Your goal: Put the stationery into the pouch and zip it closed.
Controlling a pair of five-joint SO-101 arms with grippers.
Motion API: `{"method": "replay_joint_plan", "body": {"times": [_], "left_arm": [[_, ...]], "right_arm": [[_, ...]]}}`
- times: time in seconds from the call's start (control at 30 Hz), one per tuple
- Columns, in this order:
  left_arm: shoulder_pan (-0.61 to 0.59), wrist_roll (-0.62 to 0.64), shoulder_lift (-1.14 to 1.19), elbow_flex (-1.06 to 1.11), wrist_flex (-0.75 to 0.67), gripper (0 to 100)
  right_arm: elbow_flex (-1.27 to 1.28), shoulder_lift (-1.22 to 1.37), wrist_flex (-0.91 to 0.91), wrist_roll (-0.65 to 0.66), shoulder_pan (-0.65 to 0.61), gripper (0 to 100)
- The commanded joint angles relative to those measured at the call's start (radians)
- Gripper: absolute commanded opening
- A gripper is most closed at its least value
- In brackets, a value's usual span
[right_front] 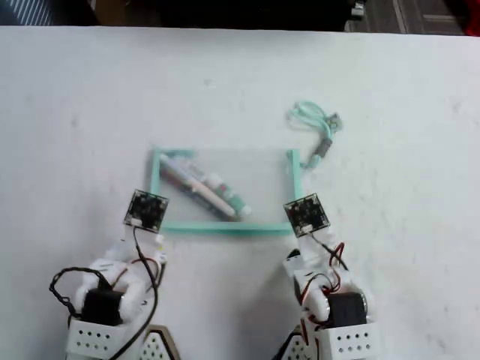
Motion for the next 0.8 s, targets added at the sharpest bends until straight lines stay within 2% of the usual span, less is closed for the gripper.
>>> {"method": "replay_joint_plan", "body": {"times": [0.0, 0.77], "left_arm": [[-0.005, 0.000, -0.007, 0.000, 0.008, 2], [-0.005, 0.000, -0.007, 0.000, 0.008, 2]], "right_arm": [[0.009, -0.005, 0.005, -0.011, -0.004, 1.7], [0.009, -0.005, 0.005, -0.011, -0.004, 1.7]]}}
